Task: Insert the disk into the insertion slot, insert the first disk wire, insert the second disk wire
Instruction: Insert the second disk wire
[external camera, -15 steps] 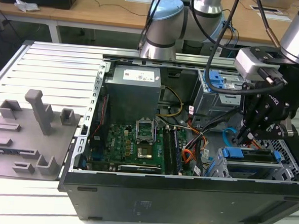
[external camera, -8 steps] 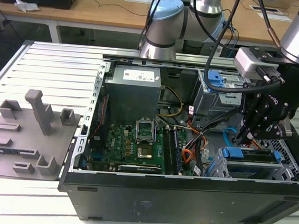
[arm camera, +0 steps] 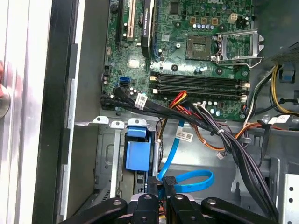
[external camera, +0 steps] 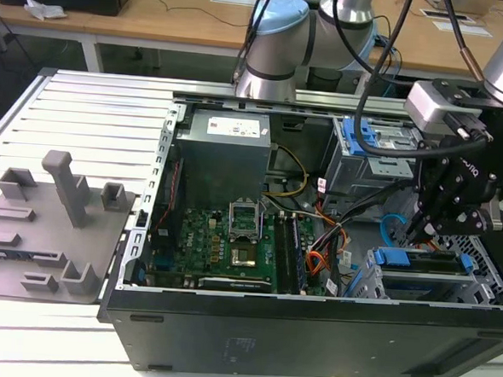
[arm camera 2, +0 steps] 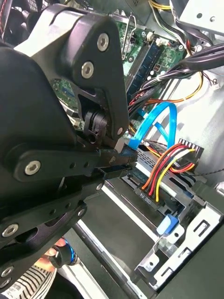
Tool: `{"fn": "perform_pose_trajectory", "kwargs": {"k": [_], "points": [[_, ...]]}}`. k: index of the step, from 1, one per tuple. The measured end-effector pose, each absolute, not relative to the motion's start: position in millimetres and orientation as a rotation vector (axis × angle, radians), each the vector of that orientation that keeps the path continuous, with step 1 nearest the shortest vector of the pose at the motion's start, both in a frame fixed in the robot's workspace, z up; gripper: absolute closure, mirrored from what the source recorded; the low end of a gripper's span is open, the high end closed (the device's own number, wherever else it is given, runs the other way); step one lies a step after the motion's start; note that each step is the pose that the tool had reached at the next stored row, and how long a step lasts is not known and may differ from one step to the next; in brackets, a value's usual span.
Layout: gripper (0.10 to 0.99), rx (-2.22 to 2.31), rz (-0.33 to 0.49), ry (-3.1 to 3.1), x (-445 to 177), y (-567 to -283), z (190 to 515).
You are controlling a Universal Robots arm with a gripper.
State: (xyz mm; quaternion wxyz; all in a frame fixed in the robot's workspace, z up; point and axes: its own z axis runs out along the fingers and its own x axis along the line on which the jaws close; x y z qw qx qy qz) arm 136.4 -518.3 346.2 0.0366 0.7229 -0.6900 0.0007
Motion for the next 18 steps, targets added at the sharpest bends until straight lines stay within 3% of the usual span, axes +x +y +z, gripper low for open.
{"fn": "perform_pose_trajectory", "kwargs": {"k": [18], "points": [[0.922,2.22,0.002,-2.119,138.0,-529.8,346.2]]}}
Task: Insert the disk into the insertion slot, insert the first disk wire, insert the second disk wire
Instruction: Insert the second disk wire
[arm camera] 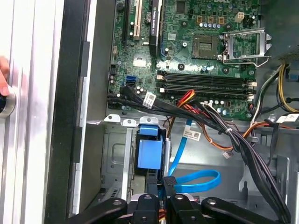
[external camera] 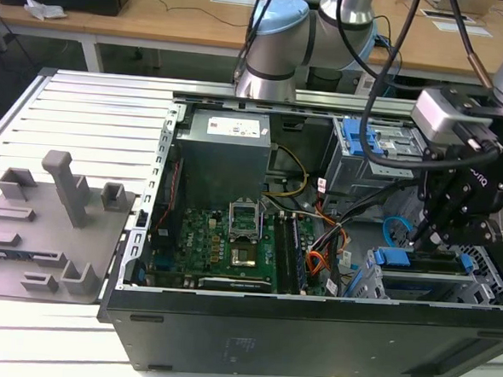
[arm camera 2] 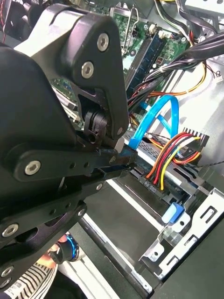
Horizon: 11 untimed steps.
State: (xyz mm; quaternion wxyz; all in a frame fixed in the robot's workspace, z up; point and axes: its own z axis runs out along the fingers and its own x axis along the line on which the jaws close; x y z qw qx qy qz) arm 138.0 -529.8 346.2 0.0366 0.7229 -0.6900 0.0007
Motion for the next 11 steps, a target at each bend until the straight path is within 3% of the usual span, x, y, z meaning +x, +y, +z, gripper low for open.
{"fn": "perform_pose_trajectory", "kwargs": {"k": [11], "points": [[0.922,2.211,0.0,-2.128,146.4,-534.6,344.7]]}}
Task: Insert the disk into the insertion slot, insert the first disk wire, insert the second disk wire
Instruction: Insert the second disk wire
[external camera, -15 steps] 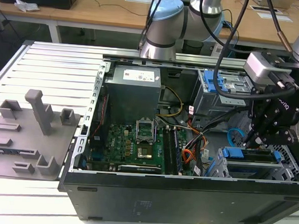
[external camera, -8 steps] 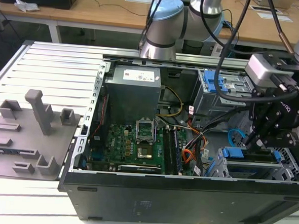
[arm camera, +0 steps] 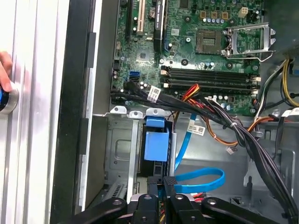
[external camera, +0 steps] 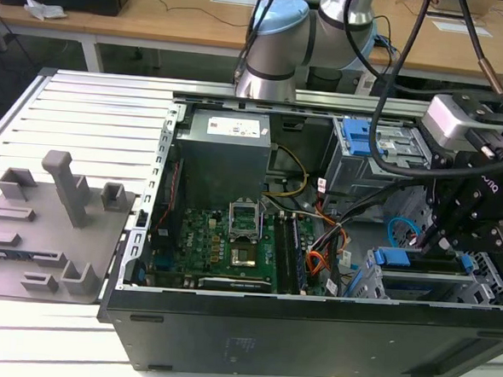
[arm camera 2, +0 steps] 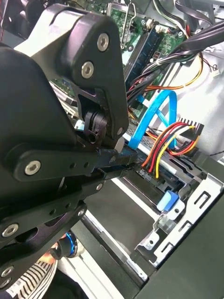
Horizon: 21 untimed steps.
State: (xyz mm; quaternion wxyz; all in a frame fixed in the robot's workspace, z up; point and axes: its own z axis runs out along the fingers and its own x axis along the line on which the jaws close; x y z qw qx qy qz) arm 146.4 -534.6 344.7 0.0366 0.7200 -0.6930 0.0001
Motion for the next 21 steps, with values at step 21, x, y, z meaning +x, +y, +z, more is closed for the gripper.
{"fn": "perform_pose_trajectory", "kwargs": {"k": [21], "points": [[0.847,2.17,-0.008,-2.175,149.4,-536.9,337.9]]}}
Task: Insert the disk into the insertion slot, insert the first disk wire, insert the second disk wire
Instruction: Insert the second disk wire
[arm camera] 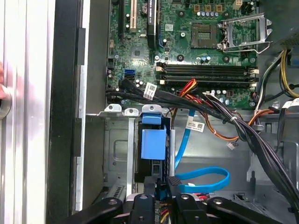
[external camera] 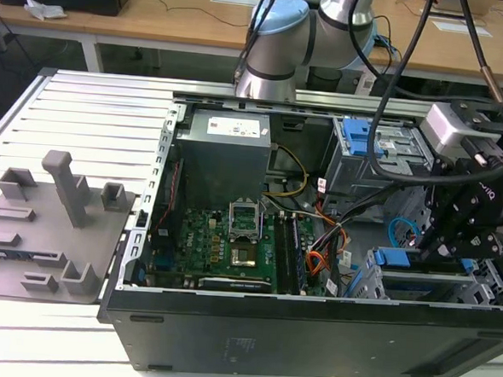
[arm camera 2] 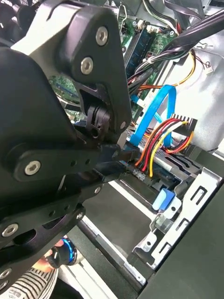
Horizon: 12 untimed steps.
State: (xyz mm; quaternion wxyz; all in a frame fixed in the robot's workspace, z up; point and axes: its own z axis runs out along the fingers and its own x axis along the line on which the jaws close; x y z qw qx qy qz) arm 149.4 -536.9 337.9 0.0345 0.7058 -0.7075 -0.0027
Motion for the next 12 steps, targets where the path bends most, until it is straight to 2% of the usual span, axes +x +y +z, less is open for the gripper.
{"fn": "perform_pose_trajectory", "kwargs": {"k": [4,6,12], "points": [[0.847,2.17,-0.008,-2.175,149.4,-536.9,356.9],[0.98,2.17,-0.008,-2.175,149.4,-536.8,373.4],[0.98,2.173,-0.003,-2.178,130.4,-537.0,376.4]]}}
